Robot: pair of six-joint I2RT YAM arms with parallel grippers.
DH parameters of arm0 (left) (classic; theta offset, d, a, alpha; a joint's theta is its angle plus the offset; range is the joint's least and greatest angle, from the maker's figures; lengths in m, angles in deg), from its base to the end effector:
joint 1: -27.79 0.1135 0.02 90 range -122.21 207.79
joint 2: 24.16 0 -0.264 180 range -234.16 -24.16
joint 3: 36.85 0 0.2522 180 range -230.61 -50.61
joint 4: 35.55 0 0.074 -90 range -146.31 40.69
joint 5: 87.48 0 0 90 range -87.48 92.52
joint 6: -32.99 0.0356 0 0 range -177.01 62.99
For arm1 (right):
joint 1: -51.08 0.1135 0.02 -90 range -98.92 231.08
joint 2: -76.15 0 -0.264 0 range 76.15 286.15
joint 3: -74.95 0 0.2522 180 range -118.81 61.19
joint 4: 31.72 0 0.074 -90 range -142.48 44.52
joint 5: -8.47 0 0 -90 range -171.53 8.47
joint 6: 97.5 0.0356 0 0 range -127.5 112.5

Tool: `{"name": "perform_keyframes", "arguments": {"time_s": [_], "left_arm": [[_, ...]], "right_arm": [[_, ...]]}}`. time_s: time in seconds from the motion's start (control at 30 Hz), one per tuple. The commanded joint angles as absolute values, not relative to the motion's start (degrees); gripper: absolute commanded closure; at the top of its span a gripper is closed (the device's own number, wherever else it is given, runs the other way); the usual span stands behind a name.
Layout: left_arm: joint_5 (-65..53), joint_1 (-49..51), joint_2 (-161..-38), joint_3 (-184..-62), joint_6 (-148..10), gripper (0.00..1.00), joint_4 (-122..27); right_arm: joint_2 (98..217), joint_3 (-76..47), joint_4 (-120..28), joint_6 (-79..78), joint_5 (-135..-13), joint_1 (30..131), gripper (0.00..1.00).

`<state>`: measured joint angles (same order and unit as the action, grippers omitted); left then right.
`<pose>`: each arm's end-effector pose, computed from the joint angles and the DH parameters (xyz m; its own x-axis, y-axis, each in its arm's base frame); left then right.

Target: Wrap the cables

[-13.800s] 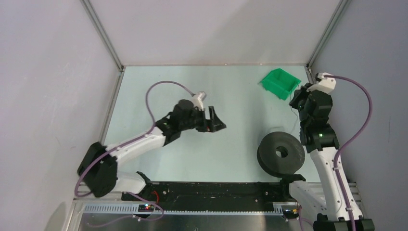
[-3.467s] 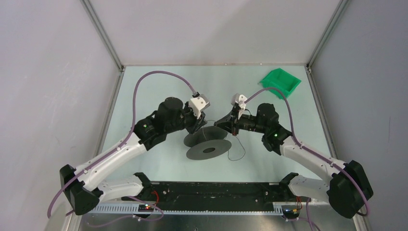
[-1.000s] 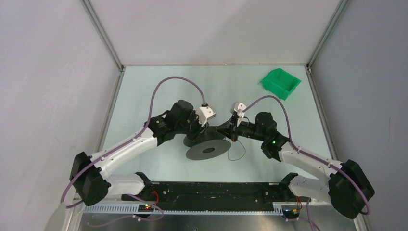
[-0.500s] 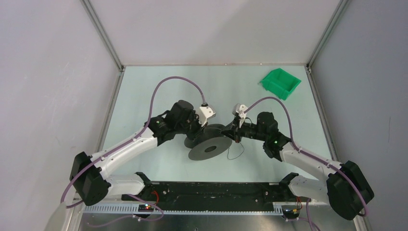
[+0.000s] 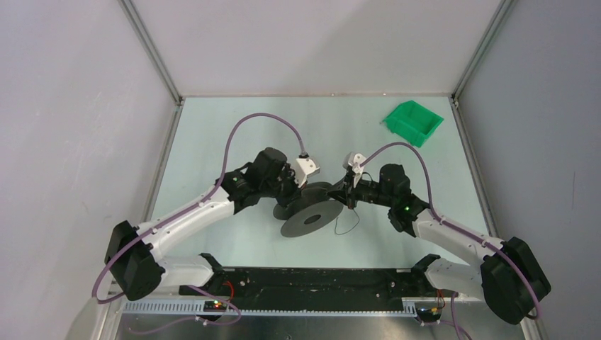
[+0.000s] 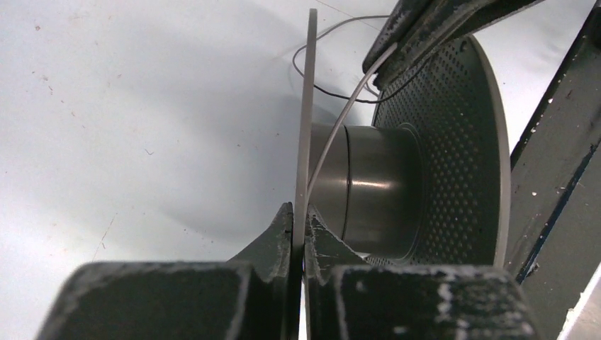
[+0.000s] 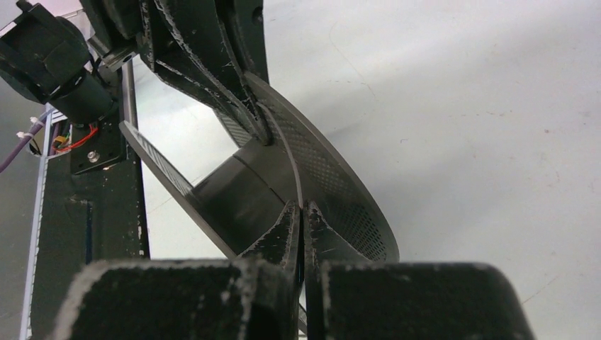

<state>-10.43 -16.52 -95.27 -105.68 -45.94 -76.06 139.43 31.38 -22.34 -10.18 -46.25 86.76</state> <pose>0.1850 -0.1917 0.2794 -0.3237 0.5775 -0.7494 0.8769 0.4805 -0.0085 0.1830 0.1567 0.2458 -0.1017 -0.1200 -0.9876 -0.9435 0.3264 0.0575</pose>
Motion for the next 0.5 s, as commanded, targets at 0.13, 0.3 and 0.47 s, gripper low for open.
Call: {"name": "perform_keyframes", "arguments": {"time_s": [0.13, 0.3, 0.47], "left_arm": [[-7.63, -16.2, -94.64, -104.2, -46.01, 1.0, -75.04], [-4.73, -16.16, -90.3, -104.14, -49.68, 1.0, -75.07], [3.93, -14.85, -83.56, -103.17, -54.53, 1.0, -76.06]], "right_arm": [[138.51, 31.34, -22.76, -12.36, -45.99, 86.37, 0.99], [135.5, 29.79, -23.72, -10.56, -46.93, 85.51, 0.75], [127.4, 29.22, -26.75, -7.16, -58.89, 85.42, 0.53]]}}
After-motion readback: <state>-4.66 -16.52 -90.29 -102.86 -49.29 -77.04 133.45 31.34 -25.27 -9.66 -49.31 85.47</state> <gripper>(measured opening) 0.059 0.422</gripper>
